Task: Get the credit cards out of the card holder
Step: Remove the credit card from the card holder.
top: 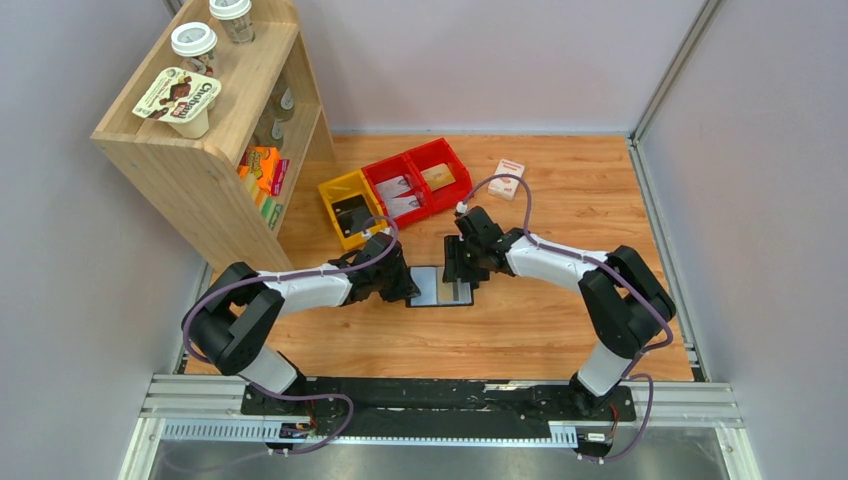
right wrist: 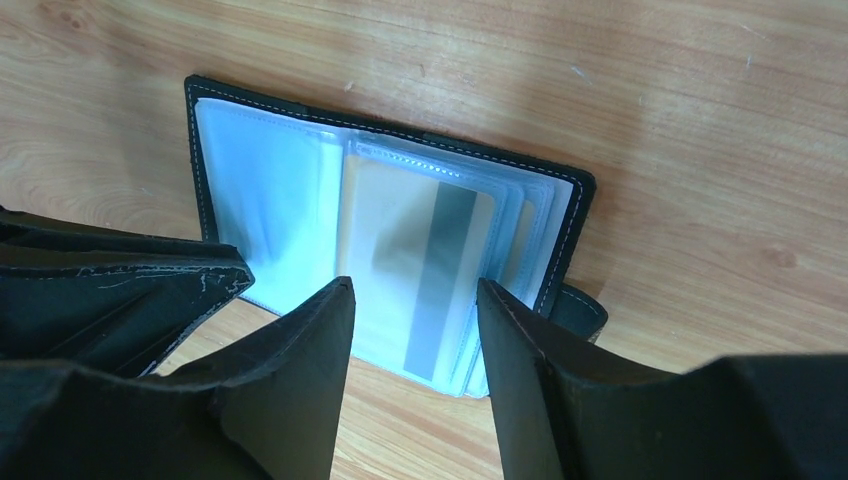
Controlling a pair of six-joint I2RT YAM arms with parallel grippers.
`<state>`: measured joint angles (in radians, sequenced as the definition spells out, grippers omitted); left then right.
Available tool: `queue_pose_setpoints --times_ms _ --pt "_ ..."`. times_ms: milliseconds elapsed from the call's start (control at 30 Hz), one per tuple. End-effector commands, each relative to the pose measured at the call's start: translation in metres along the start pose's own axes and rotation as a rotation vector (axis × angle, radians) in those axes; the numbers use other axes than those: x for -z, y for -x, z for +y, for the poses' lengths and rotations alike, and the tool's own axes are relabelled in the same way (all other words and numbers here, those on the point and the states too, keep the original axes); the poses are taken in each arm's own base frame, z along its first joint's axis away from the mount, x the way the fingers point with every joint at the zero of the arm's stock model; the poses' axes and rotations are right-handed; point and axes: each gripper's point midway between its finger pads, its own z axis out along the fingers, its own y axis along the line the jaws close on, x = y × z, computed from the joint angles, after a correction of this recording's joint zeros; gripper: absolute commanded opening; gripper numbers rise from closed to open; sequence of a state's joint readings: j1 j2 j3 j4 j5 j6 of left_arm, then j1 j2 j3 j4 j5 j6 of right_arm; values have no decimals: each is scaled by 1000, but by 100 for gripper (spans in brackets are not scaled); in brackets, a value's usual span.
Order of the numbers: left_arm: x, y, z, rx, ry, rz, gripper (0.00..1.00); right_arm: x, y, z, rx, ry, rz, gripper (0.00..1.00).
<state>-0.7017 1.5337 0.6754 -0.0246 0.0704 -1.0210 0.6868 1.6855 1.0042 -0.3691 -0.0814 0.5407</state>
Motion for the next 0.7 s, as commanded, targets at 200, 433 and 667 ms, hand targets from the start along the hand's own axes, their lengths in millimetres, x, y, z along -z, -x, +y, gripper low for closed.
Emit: queue_pose_setpoints --times_ms 200,433,667 --pt "-1 5 -11 5 -45 -16 23 6 8 30 27 137 -19 53" --pt "0 4 -10 7 -45 -14 23 23 17 56 16 273 -67 46" --pt "1 5 -7 8 -31 -21 23 24 25 32 -4 127 -105 49"
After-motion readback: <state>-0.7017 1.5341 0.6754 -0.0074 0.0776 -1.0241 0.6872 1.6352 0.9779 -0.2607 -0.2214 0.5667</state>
